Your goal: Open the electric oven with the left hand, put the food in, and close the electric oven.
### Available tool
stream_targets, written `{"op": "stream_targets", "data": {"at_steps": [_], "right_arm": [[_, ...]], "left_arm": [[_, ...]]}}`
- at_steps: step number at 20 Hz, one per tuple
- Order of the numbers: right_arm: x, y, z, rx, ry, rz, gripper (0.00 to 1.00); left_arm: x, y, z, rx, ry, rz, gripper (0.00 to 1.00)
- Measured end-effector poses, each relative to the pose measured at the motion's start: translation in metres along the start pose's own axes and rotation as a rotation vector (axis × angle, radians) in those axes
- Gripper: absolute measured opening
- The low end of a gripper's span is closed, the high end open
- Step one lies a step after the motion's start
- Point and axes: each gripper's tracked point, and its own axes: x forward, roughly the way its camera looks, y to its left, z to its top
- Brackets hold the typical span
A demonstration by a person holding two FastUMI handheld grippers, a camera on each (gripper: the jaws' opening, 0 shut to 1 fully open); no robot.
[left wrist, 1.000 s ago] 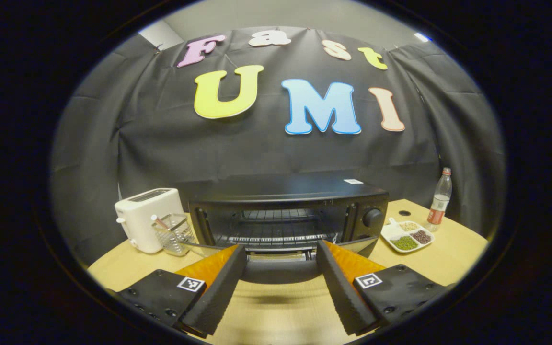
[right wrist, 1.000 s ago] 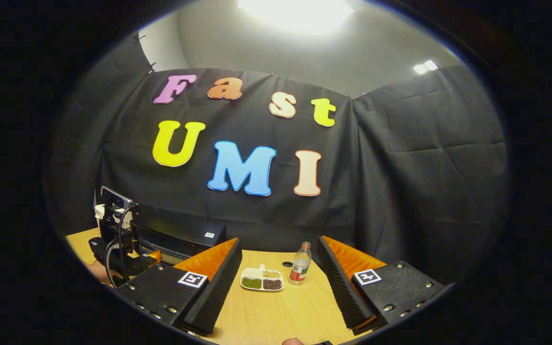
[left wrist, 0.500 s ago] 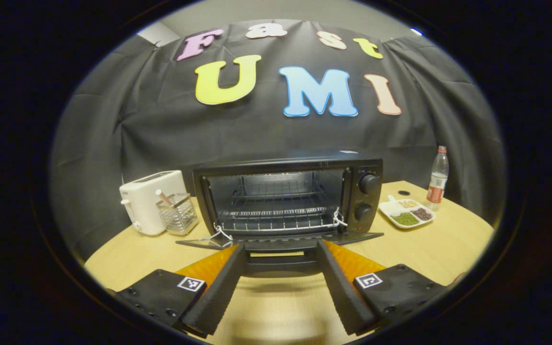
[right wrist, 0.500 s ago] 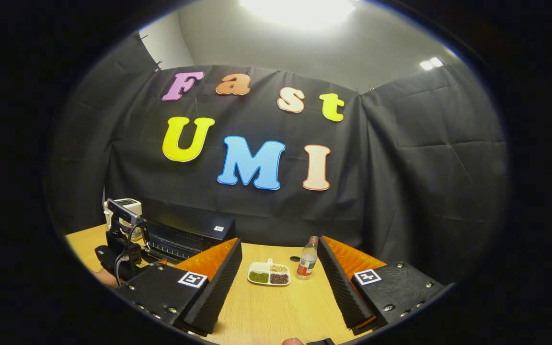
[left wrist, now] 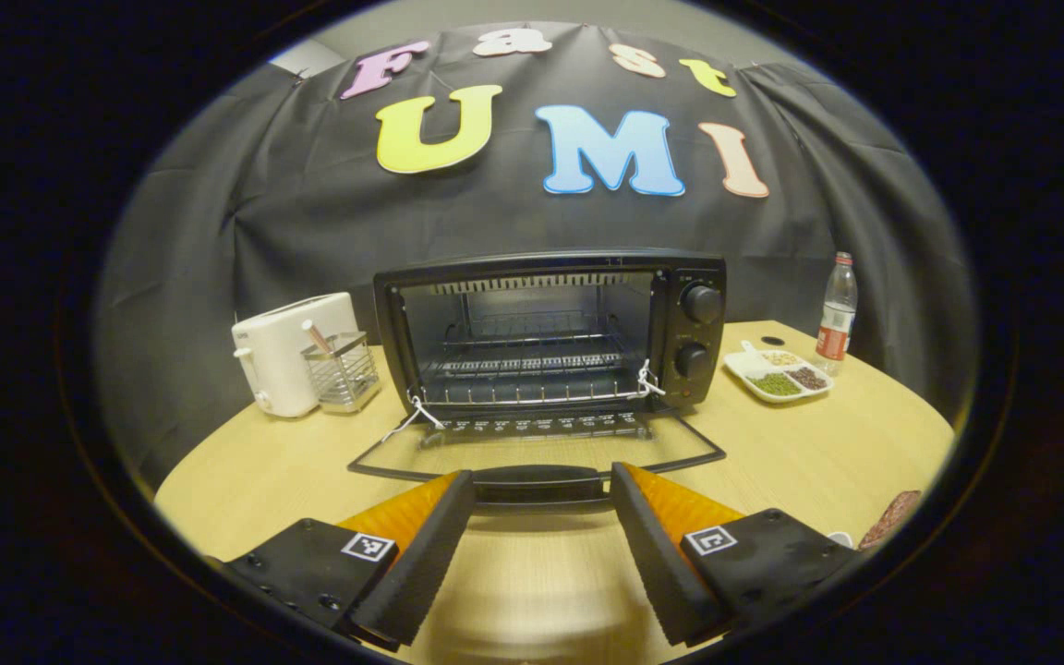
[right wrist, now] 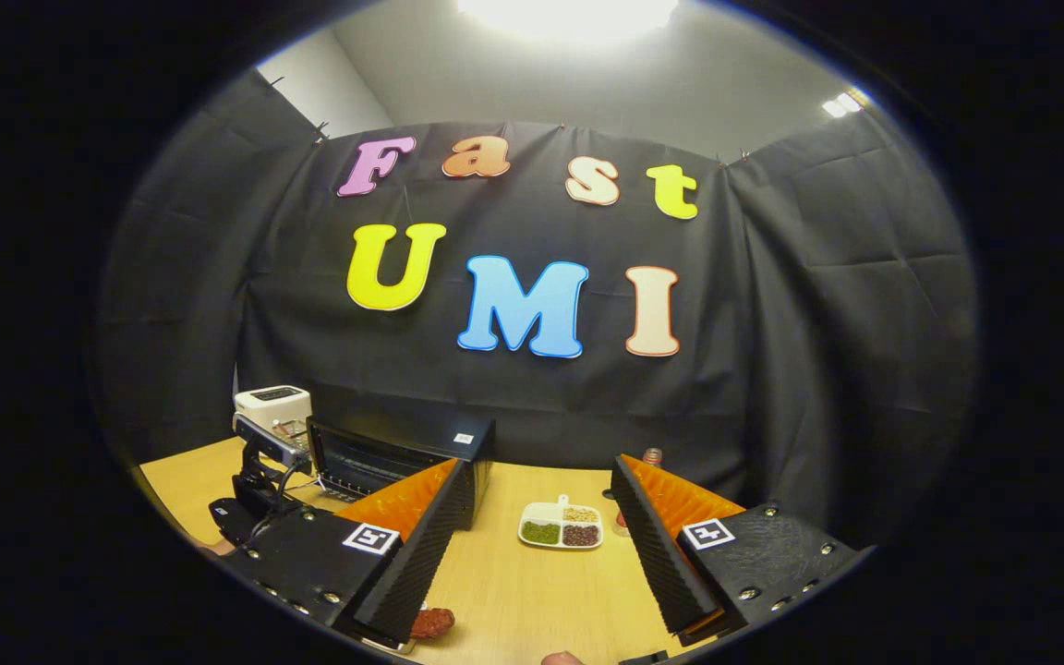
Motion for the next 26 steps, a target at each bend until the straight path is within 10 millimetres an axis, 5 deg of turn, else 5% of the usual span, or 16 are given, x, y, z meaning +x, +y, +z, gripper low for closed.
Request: {"op": "stream_targets", "data": {"at_steps": [5,16,21,26], "right_arm": [[0.010,0.015,-0.024,0.074,0.068,0.079,0.96],[0.017,0.056,-0.109,0.229,0.320,0.271,0.97],[0.013,0.069,-0.157,0.296,0.500,0.350,0.98],[0.003,0.085,-0.211,0.413,0.696,0.394,0.98]], "left_arm": [[-0.033,0.007,0.027,-0.010,-0.042,0.021,1.00],[-0.163,0.050,0.178,-0.027,-0.353,0.101,1.00],[-0.214,0.068,0.202,-0.044,-0.410,0.149,1.00],[-0.237,0.085,0.203,-0.017,-0.407,0.195,0.98]]}}
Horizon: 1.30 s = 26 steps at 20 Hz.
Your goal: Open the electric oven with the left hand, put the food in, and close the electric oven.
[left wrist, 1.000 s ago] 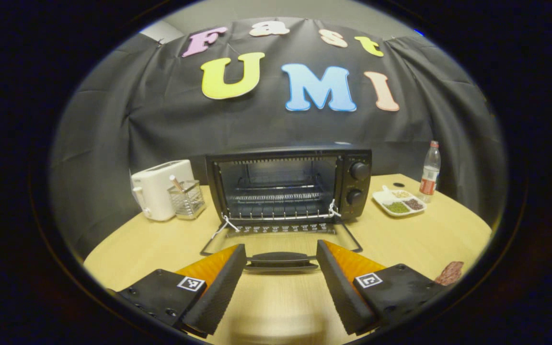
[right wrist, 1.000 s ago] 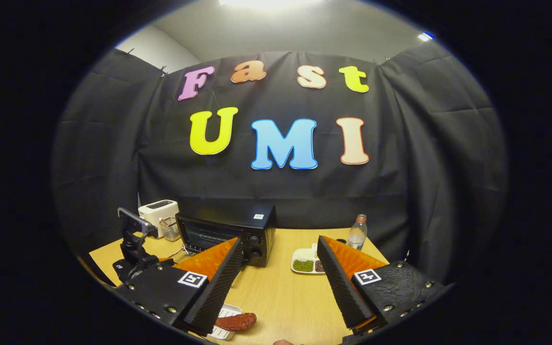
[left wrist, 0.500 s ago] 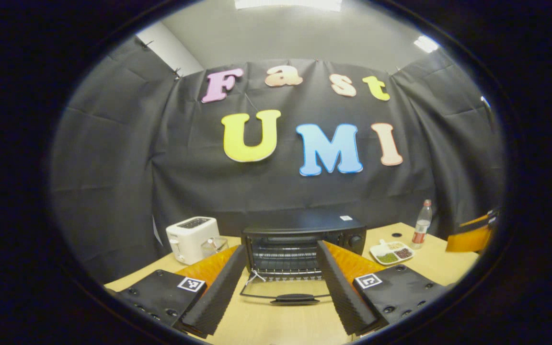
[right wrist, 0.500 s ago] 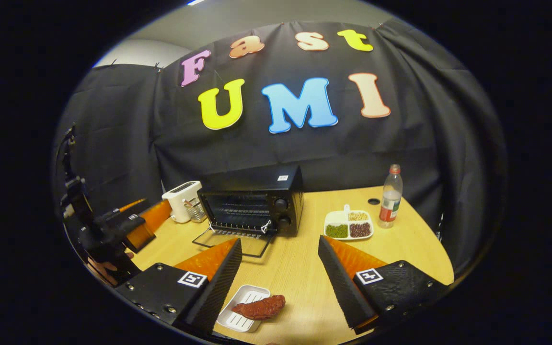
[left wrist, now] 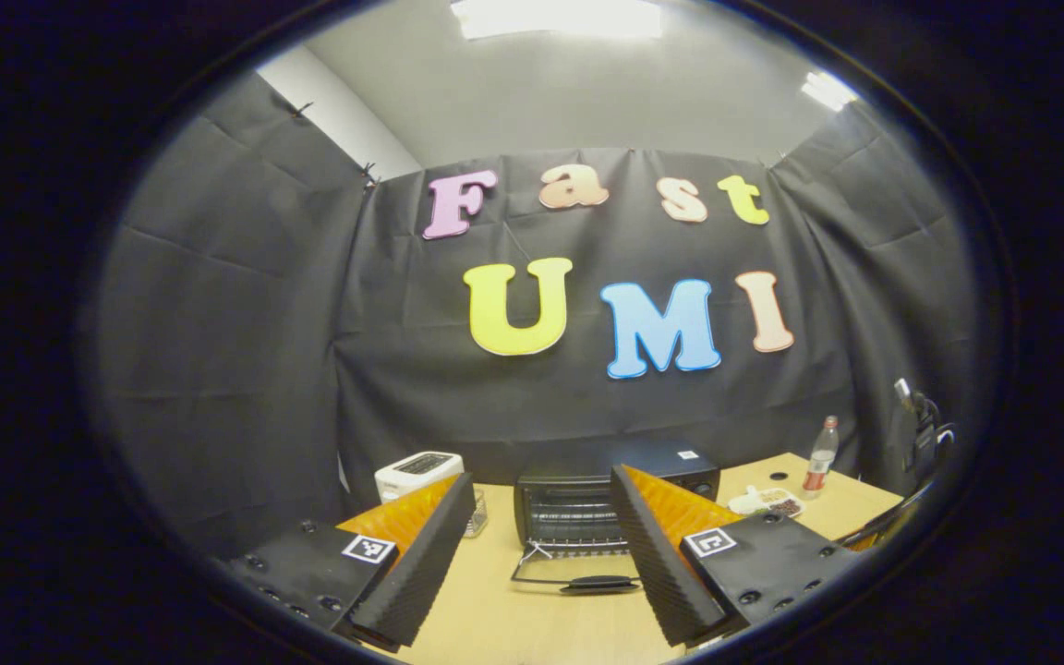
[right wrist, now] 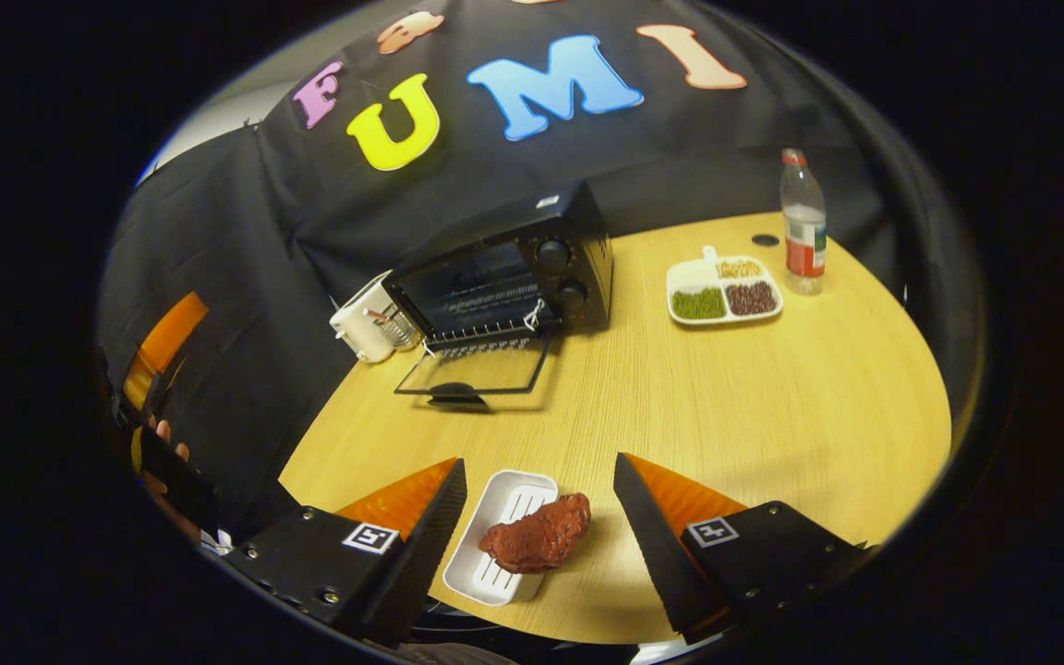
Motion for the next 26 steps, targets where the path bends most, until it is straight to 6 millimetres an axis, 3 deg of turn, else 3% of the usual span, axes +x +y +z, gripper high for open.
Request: {"op": "stream_targets", "data": {"at_steps": [6,7,8,10,11,12,14,15,17,21,26], "right_arm": [[0.018,-0.004,-0.038,0.181,0.165,0.039,0.94],[0.022,-0.003,-0.043,0.221,0.181,0.049,0.86],[0.022,0.000,-0.048,0.255,0.207,0.063,0.69],[0.021,0.003,-0.055,0.322,0.246,0.080,0.69],[0.028,-0.003,-0.060,0.351,0.243,0.057,0.60],[0.024,0.002,-0.056,0.392,0.246,0.080,0.32],[0.020,-0.002,-0.047,0.455,0.211,0.107,0.29],[0.027,0.003,-0.047,0.483,0.216,0.116,0.16],[0.019,0.006,-0.048,0.470,0.206,0.133,0.08],[0.013,0.012,-0.033,0.467,0.183,0.139,0.08],[0.005,0.038,0.012,0.475,0.090,0.193,0.07]], "left_arm": [[-0.009,0.025,-0.006,-0.015,0.018,0.067,1.00],[-0.009,0.027,-0.008,-0.017,0.022,0.074,1.00],[-0.010,0.028,-0.009,-0.021,0.024,0.079,1.00],[-0.008,0.029,-0.012,-0.024,0.029,0.084,1.00],[-0.008,0.027,-0.013,-0.024,0.032,0.084,1.00],[-0.007,0.026,-0.015,-0.023,0.035,0.081,1.00],[-0.005,0.024,-0.016,-0.023,0.037,0.074,1.00],[-0.003,0.024,-0.017,-0.023,0.040,0.073,1.00],[0.000,0.023,-0.019,-0.030,0.043,0.071,1.00],[0.007,0.020,-0.022,-0.031,0.045,0.058,1.00],[0.017,0.017,-0.028,-0.042,0.052,0.038,1.00]]}}
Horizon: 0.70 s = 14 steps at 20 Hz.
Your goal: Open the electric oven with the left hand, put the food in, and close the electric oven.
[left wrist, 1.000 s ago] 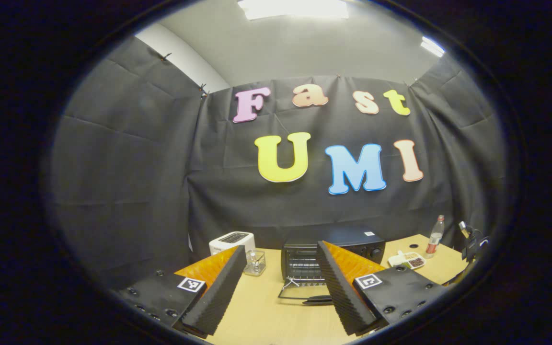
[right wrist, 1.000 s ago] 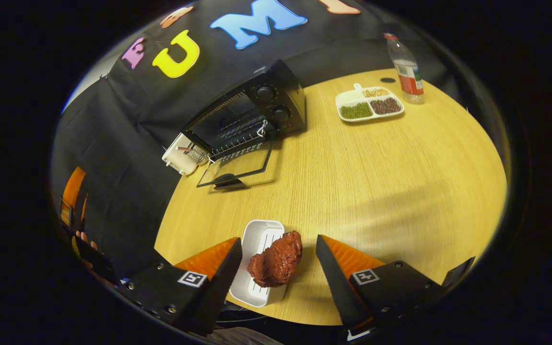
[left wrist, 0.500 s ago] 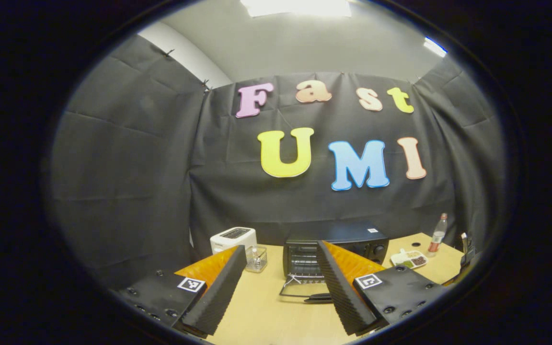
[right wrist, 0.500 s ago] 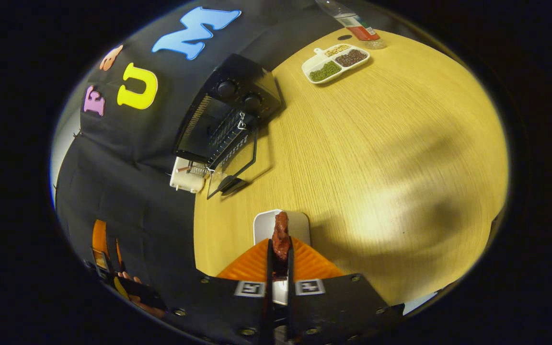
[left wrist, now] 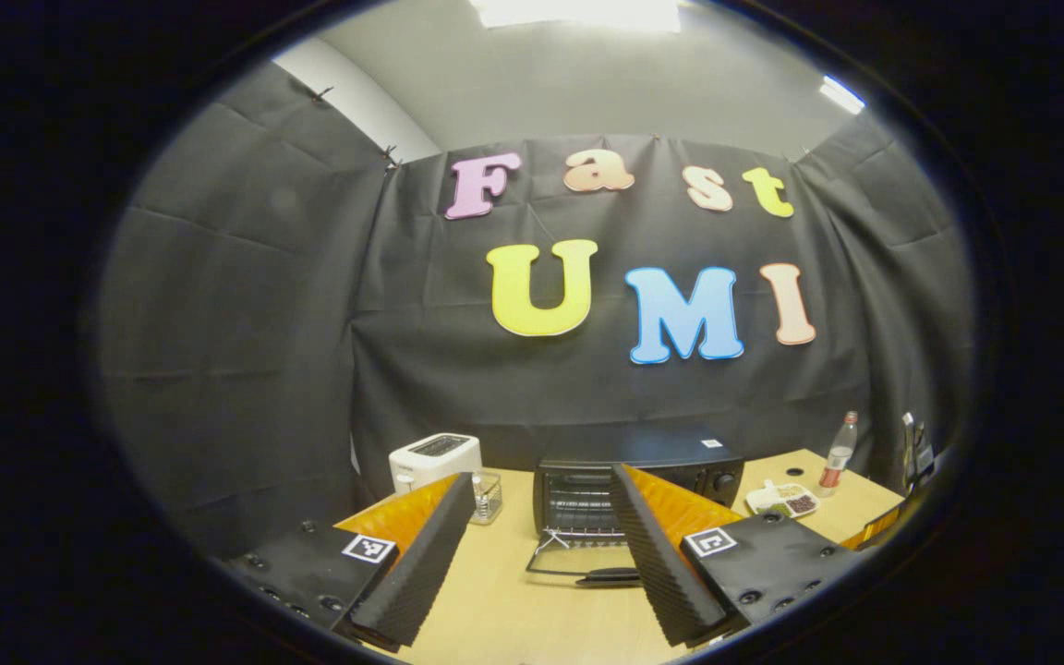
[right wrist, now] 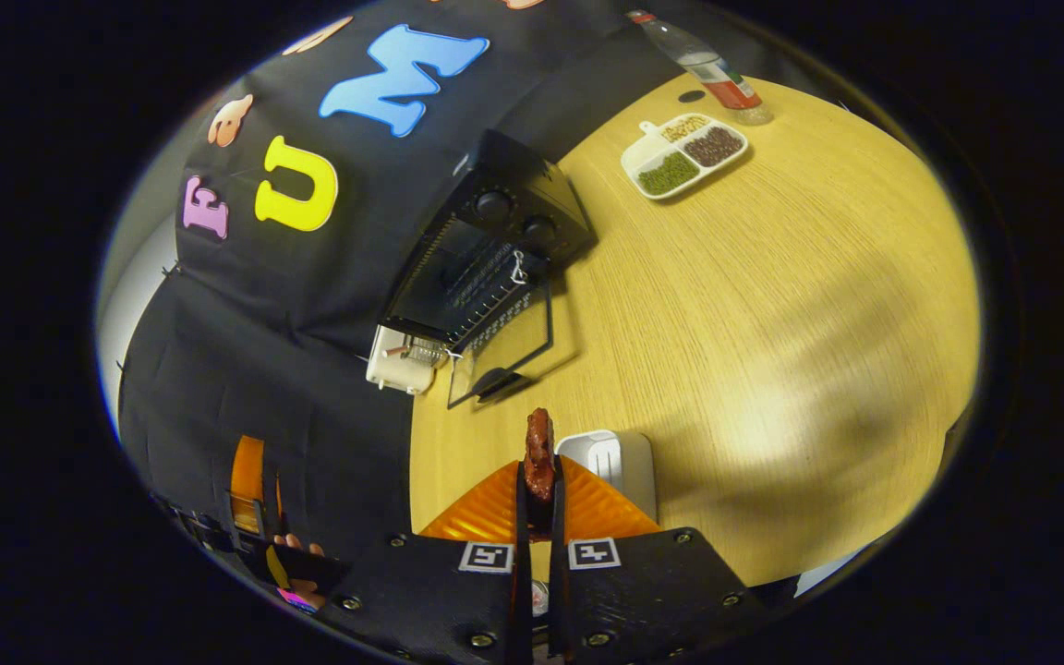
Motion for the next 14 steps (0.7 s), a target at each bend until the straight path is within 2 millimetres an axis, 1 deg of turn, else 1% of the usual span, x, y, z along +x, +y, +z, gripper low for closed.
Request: {"op": "stream_targets", "data": {"at_steps": [1,3,7,10,12,14], "right_arm": [[0.002,0.010,0.008,-0.003,-0.025,0.019,0.07],[0.012,0.028,0.018,-0.004,-0.062,0.054,0.07],[0.037,0.053,0.032,-0.008,-0.124,0.091,0.07],[0.058,0.067,0.034,-0.010,-0.161,0.101,0.07],[0.075,0.073,0.042,-0.007,-0.185,0.103,0.07],[0.094,0.083,0.054,-0.015,-0.235,0.117,0.07]], "left_arm": [[0.002,0.001,-0.001,-0.003,0.003,-0.003,1.00],[0.007,0.005,-0.003,-0.007,0.008,-0.003,1.00],[0.019,0.019,-0.011,-0.014,0.025,0.002,1.00],[0.029,0.034,-0.011,-0.012,0.030,0.009,1.00],[0.037,0.046,-0.012,-0.005,0.033,0.017,1.00],[0.044,0.057,-0.015,0.004,0.040,0.023,1.00]]}}
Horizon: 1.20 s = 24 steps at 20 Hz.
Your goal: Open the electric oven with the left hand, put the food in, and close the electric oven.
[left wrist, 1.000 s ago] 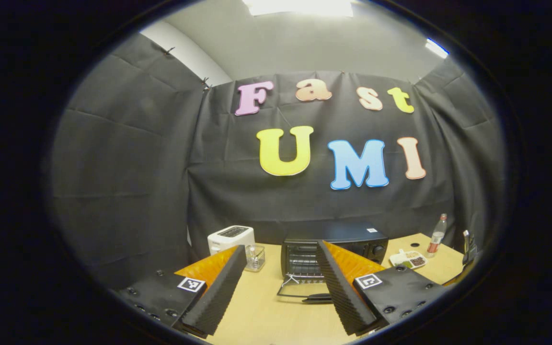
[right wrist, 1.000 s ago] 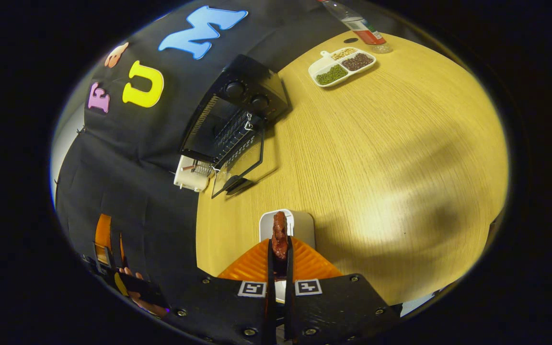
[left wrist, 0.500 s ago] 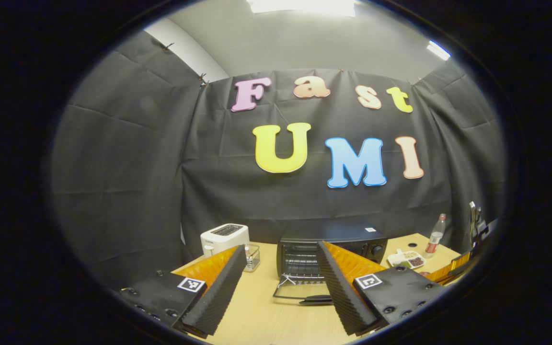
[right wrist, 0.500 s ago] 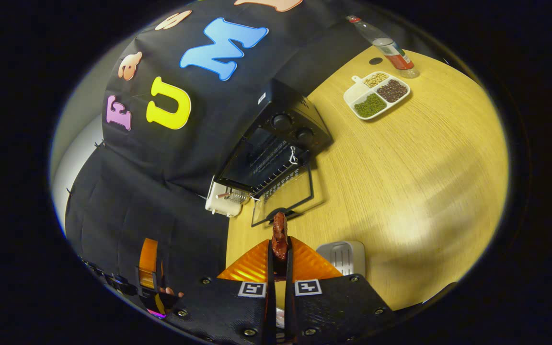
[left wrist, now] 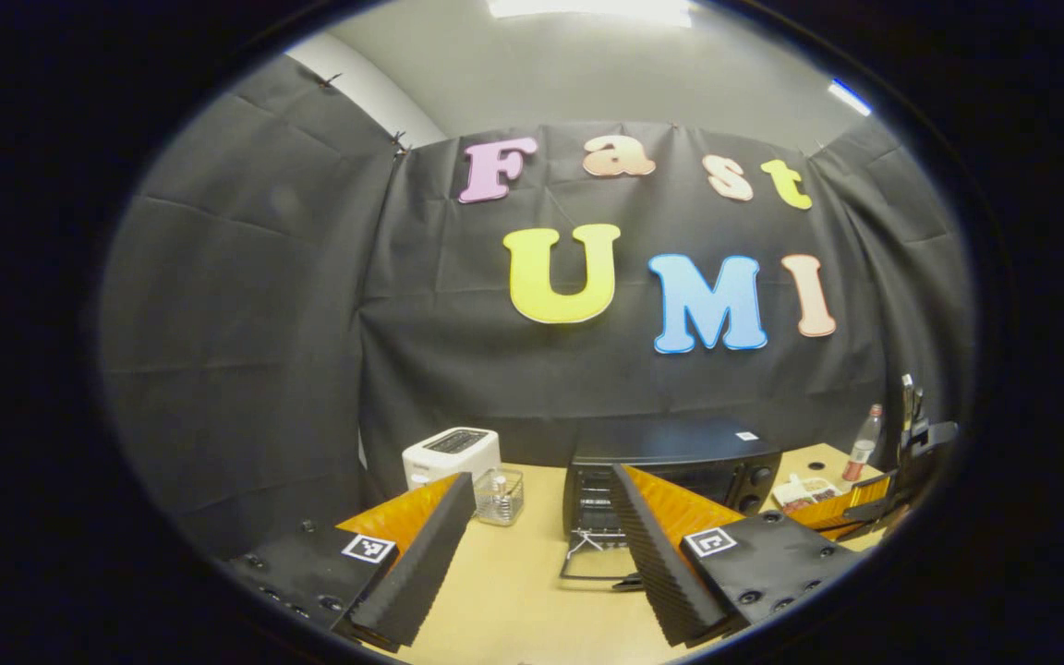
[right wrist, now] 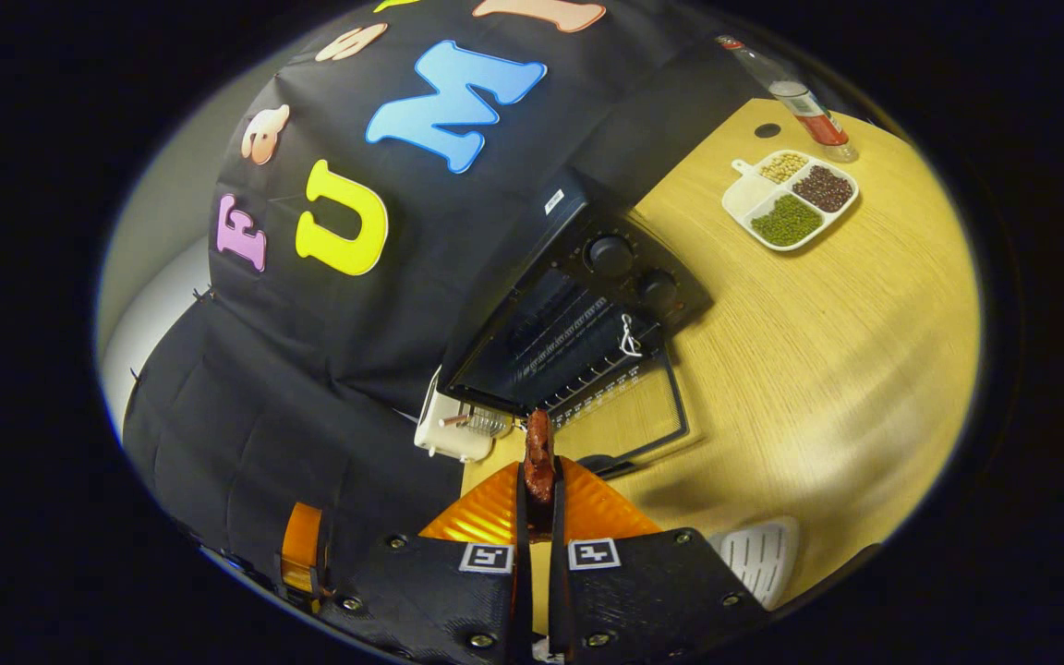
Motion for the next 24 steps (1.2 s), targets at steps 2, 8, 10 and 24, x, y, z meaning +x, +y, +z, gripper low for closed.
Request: {"op": "stream_targets", "data": {"at_steps": [2,8,10,24], "right_arm": [[0.022,0.006,0.005,-0.006,-0.036,0.011,0.07],[0.085,0.015,0.022,-0.005,-0.096,0.013,0.07],[0.104,0.015,0.028,0.009,-0.110,0.014,0.07],[0.190,-0.007,0.058,-0.057,-0.252,-0.051,0.08]], "left_arm": [[0.006,0.012,-0.001,0.009,0.006,0.010,1.00],[0.019,0.040,-0.007,0.024,0.024,0.034,1.00],[0.023,0.049,-0.011,0.033,0.037,0.042,0.99],[0.016,0.090,-0.033,0.085,0.122,0.130,0.92]]}}
